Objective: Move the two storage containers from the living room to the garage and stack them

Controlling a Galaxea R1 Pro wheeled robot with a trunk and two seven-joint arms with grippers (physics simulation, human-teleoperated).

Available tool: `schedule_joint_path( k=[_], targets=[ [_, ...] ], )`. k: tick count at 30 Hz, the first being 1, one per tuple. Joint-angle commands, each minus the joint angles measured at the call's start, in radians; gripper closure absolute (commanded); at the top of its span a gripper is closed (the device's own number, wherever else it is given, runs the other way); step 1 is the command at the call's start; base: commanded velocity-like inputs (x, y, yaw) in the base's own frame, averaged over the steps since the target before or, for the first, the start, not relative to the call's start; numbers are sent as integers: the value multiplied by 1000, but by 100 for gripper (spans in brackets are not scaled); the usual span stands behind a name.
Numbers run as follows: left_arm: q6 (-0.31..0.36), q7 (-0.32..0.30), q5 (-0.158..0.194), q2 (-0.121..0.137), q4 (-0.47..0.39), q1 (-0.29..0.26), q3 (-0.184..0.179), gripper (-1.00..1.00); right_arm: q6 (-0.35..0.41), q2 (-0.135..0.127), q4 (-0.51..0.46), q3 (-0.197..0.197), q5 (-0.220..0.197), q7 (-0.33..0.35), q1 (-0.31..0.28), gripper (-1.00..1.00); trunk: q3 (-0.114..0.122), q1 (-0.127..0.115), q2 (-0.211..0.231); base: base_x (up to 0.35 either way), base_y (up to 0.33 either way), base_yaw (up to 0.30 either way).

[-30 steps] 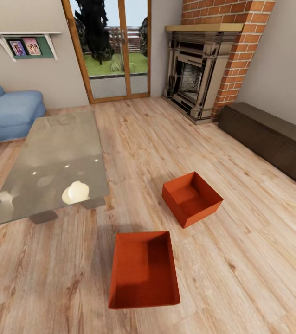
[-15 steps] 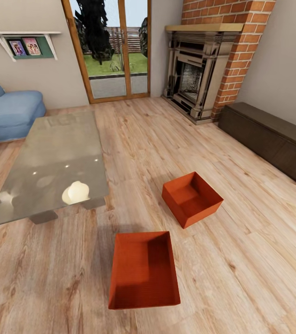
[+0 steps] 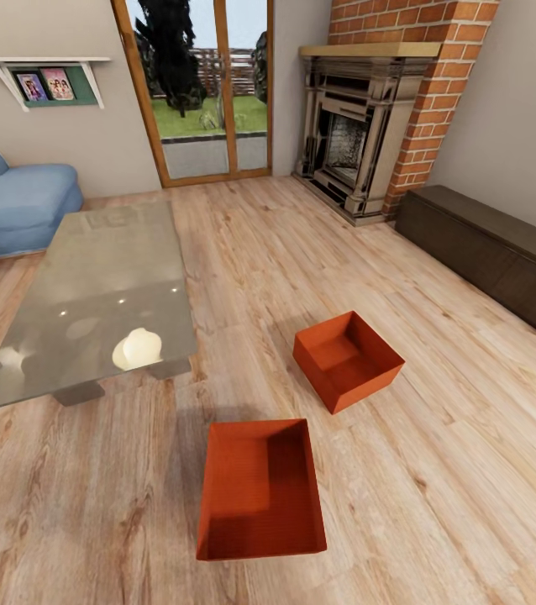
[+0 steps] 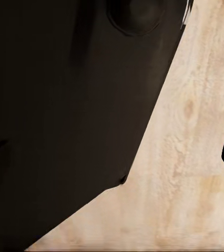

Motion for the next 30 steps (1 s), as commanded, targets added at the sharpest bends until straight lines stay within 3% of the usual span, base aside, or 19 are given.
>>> schedule_joint_path(
  k=[1, 16, 24, 25, 27, 30],
  targets=[
    [-6, 2, 10, 6, -7, 7, 7, -100, -4, 1, 1, 6, -11, -1, 5, -100, 0, 0, 0, 0, 0, 0],
    [-79, 5, 14, 11, -92, 91, 8, -100, 2, -10, -40, 10, -13, -7, 89, -100, 0, 0, 0, 0, 0, 0],
    [-34, 11, 1, 15, -136, 137, 8, -100, 35, -16, -85, 9, -12, -12, 43, -100, 0, 0, 0, 0, 0, 0],
    [491, 13, 1, 15, -996, 124, 8, -100, 124, -14, -137, 9, -12, -13, -270, -100, 0, 0, 0, 0, 0, 0],
    [573, 17, 5, 11, -1040, -16, 8, -100, 145, -8, -139, 8, -14, -21, -401, -100, 0, 0, 0, 0, 0, 0],
    [630, 27, 4, 0, -1021, -157, 7, -100, 158, 2, -140, -6, -16, -64, -505, -100, 0, 0, 0, 0, 0, 0]
  ],
)
